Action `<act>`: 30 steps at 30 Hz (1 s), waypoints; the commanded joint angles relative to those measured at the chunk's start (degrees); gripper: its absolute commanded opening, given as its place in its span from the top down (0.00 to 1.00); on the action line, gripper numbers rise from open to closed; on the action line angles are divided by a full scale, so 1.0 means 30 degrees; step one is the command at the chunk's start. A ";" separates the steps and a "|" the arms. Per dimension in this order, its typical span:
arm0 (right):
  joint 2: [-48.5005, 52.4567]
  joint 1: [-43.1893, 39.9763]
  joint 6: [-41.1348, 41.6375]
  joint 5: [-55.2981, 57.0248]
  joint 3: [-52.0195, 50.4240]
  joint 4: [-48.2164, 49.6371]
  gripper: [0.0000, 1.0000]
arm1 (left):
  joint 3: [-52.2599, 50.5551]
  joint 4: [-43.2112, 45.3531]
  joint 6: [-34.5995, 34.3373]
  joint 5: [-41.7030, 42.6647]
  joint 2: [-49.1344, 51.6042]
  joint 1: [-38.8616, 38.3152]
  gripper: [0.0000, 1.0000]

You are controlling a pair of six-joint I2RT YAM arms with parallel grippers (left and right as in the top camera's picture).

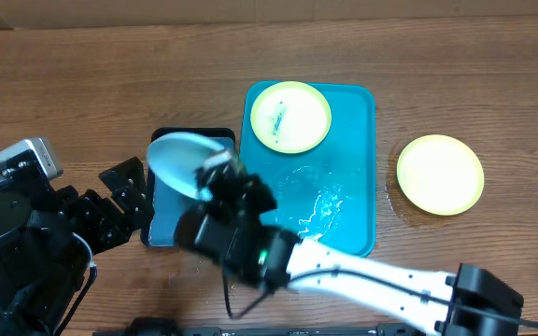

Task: Clean dirty plates on tray and stack at the side
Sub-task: 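Carry the light-blue plate right and stack it on the yellow plate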

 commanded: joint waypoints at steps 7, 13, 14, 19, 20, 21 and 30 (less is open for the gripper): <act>-0.1129 -0.5464 0.4320 -1.2007 0.0248 -0.0146 0.96 | 0.0226 0.0051 0.0291 0.0168 0.0029 0.0044 0.00; -0.2696 -0.9639 0.5778 -1.7777 0.0262 -0.1705 0.96 | 0.0226 0.0051 0.0291 0.0168 0.0029 0.0044 0.00; -0.3111 -1.0630 0.6273 -1.8841 0.0262 -0.2215 0.96 | 0.0226 0.0051 0.0291 0.0168 0.0029 0.0044 0.00; -0.5770 -1.7835 0.6499 -2.2753 0.0262 -0.6011 0.96 | 0.0226 0.0051 0.0291 0.0168 0.0029 0.0044 0.00; -0.6382 -2.0640 0.6047 -2.2739 0.0262 -0.7752 0.96 | 0.0226 0.0051 0.0291 0.0168 0.0029 0.0044 0.00; -0.6557 -2.2280 0.5559 -2.2739 0.0262 -0.8699 0.96 | 0.0226 0.0051 0.0291 0.0168 0.0029 0.0044 0.00; -0.4248 -3.2392 0.2827 -2.2229 0.0160 -1.3187 0.96 | 0.0226 0.0051 0.0291 0.0168 0.0029 0.0044 0.00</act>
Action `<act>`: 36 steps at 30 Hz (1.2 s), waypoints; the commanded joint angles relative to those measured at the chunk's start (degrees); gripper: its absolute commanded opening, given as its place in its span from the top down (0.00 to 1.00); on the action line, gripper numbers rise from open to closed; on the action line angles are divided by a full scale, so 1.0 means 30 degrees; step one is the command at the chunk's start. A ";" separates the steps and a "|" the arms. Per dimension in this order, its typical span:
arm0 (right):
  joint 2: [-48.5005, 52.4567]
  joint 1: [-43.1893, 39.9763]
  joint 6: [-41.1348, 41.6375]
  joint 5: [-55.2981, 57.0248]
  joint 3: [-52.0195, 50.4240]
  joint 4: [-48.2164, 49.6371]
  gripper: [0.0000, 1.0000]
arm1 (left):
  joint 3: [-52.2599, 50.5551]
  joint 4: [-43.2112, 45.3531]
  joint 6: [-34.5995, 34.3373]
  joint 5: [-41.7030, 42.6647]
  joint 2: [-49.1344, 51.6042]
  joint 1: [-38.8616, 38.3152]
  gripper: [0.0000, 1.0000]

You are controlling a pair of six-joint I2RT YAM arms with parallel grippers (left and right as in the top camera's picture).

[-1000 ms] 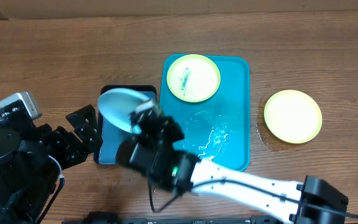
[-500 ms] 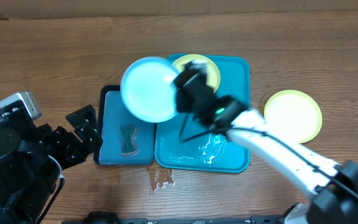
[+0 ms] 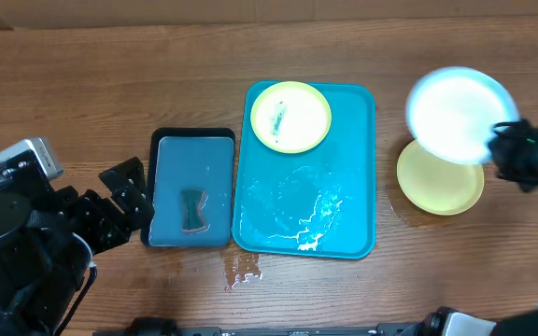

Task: Clean dirty plates on tray and stack at the side
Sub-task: 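Carry the light-blue plate right and stack it on the yellow plate, then slide the remaining yellow plate down the tray with the right gripper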

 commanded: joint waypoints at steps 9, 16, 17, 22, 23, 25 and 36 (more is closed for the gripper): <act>0.5523 -0.2273 -0.1202 0.0058 -0.1647 0.0044 0.96 | 0.0226 0.0058 0.0291 0.0168 0.0029 0.0044 0.00; 0.4575 -0.0699 -0.2135 -0.0736 -0.1457 -0.0022 0.60 | 0.0226 0.0058 0.0291 0.0168 0.0029 0.0044 0.00; 0.4262 -0.0372 -0.2492 -0.1020 -0.1348 -0.0015 0.57 | 0.0226 0.0058 0.0291 0.0168 0.0029 0.0044 0.00; 0.2084 0.2856 -0.4306 -0.2193 -0.0306 0.0299 0.53 | 0.0226 0.0058 0.0291 0.0168 0.0029 0.0044 0.00; 0.1763 0.3614 -0.4437 -0.2157 -0.0146 0.0503 0.53 | 0.0226 0.0058 0.0291 0.0168 0.0029 0.0044 0.00; 0.1180 0.5442 -0.4860 -0.2157 -0.0051 0.1530 0.53 | 0.0226 0.0058 0.0291 0.0168 0.0029 0.0044 0.00; 0.4102 1.2859 -0.4911 0.3169 -0.0124 0.9479 0.51 | 0.0226 0.0058 0.0291 0.0168 0.0029 0.0044 0.00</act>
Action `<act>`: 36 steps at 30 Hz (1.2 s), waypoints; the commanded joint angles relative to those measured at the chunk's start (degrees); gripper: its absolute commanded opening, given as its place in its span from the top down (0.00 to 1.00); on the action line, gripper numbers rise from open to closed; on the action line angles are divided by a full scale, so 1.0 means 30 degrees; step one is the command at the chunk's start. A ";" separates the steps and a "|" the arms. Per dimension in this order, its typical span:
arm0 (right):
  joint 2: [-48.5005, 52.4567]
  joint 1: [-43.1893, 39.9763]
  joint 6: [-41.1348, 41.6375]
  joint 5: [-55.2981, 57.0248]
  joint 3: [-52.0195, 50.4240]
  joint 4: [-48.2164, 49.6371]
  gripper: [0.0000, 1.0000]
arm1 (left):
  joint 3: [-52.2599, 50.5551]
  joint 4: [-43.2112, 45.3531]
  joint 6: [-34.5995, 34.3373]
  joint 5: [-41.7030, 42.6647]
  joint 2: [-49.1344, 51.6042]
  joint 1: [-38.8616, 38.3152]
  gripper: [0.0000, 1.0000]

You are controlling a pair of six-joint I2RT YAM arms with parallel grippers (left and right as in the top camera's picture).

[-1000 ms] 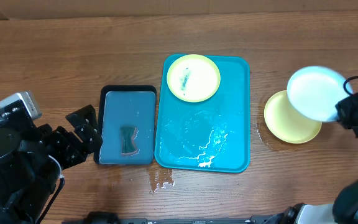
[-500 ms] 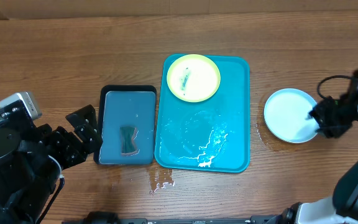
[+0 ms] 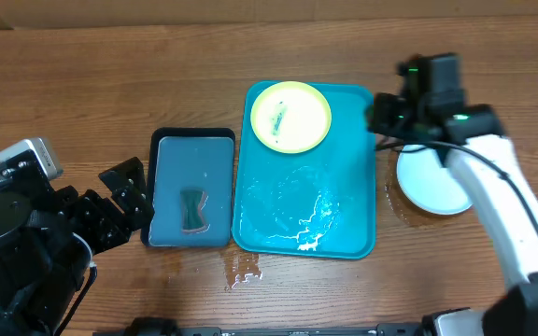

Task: Clean dirty plates on tray and stack at the side
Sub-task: 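Slide the remaining yellow plate down the tray with the right gripper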

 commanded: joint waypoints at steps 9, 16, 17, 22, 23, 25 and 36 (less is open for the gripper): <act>0.7868 0.2404 -0.0204 0.2688 0.0197 0.7439 0.40 | 0.0226 0.0058 0.0291 0.0168 0.0029 0.0044 0.00; 0.9122 0.2412 -0.0051 0.2178 0.0197 0.7038 0.76 | 0.0226 0.0058 0.0291 0.0168 0.0029 0.0044 0.00; 0.9107 0.2412 -0.0051 0.2171 0.0204 0.6732 0.83 | 0.0226 0.0058 0.0291 0.0168 0.0029 0.0044 0.00; 0.8378 0.2404 0.0765 0.0517 0.0240 0.4532 0.96 | 0.0226 0.0058 0.0291 0.0168 0.0029 0.0044 0.00; 0.8000 0.2404 0.1195 0.0401 0.0240 0.3971 0.96 | 0.0226 0.0058 0.0291 0.0168 0.0029 0.0044 0.00; 0.6943 0.2404 0.1690 0.0386 0.0240 0.2820 0.96 | 0.0226 0.0058 0.0291 0.0168 0.0029 0.0044 0.00; -0.1705 0.2404 0.2550 0.0386 0.0233 -0.5173 0.96 | 0.0226 0.0058 0.0299 0.0168 0.0029 0.0044 0.00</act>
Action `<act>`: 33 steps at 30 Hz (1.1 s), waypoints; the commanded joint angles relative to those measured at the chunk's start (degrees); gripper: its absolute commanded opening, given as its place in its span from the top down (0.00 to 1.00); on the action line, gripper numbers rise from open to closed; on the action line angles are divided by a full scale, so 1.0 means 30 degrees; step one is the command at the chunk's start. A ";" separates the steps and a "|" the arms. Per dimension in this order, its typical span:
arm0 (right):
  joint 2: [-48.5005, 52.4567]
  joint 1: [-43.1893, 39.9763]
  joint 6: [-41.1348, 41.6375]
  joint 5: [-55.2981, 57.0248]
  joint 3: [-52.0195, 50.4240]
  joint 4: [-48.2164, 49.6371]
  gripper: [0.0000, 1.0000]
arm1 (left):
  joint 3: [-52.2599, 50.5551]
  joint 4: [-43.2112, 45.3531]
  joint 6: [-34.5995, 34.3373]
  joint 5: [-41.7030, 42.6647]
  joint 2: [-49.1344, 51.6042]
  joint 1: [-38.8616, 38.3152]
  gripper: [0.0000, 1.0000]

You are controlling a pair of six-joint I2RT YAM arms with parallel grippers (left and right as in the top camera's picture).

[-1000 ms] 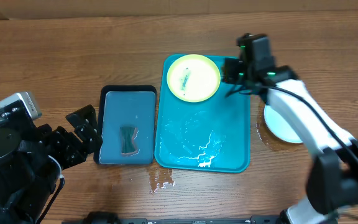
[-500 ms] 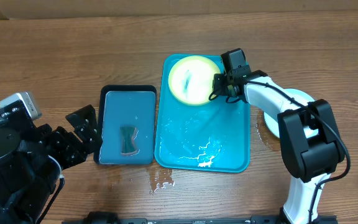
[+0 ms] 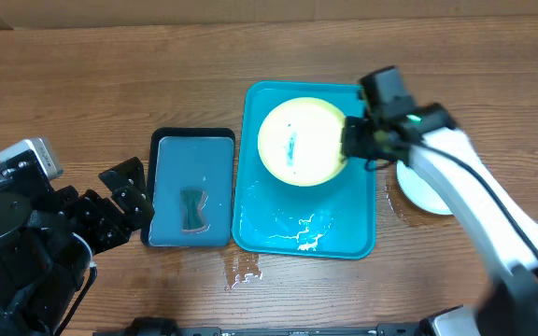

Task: Clean dirty plates on tray and stack at the side
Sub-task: 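Slide the remaining yellow plate down the tray with the right gripper, then grasp the sponge in the basin with the left gripper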

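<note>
A yellow-green plate (image 3: 297,142) with a green smear hangs over the far half of the teal tray (image 3: 261,210) and looks lifted off it. My right gripper (image 3: 350,142) is shut on its right rim. To the right of the tray, a pale-blue plate (image 3: 428,191) lies on top of the stack, and the plate under it is hidden. My left gripper (image 3: 120,198) rests open at the left of the basin, holding nothing.
A dark-blue basin (image 3: 162,187) left of the tray holds water and a sponge (image 3: 191,207). Foam and water (image 3: 311,229) lie on the tray's near half. A small puddle (image 3: 243,271) wets the table in front of the tray.
My right gripper was beside the smeared plate at the tray's far right edge. Now it is shut on the plate's rim, and the plate is raised and nearer the tray's middle.
My right gripper held the pale-blue plate over the basin, then over the yellow plate at the right of the tray. Then that plate lay on the yellow one and the gripper was by the tray. Now it holds the smeared plate. The left arm stayed still.
</note>
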 commanded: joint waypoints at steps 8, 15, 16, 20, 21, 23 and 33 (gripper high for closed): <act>-0.1311 0.0794 0.3286 -0.0168 -0.2623 -0.2302 0.96 | 0.0226 0.0219 -0.0525 0.0226 0.0029 0.0036 0.00; -0.1311 0.1647 0.5785 -0.0940 -0.8240 0.5508 0.96 | 0.0160 -0.0736 -0.0503 0.0991 0.0095 0.0036 0.00; -0.1311 0.1647 0.5719 -0.1304 -0.8619 0.6433 0.96 | 0.0058 -0.0947 -0.0495 0.1392 0.0146 0.0022 0.00; -0.1319 0.1647 0.4801 -0.1311 -0.8750 0.6972 0.94 | -0.1071 -0.1756 0.0568 0.2324 0.0474 -0.0015 0.00; -0.1319 0.1647 0.4116 -0.1319 -0.8677 0.6907 0.87 | -0.1581 -0.1887 0.1078 0.2295 0.0590 -0.0015 0.00; -0.1348 0.1647 0.2936 -0.1290 -0.8437 0.6441 0.69 | -0.2703 -0.1909 0.1953 0.2288 0.0787 -0.0015 0.00; -0.3636 0.1625 0.0962 0.0933 -0.6390 0.1719 0.64 | -0.9857 0.0656 0.4510 0.2135 0.3366 -0.0015 0.02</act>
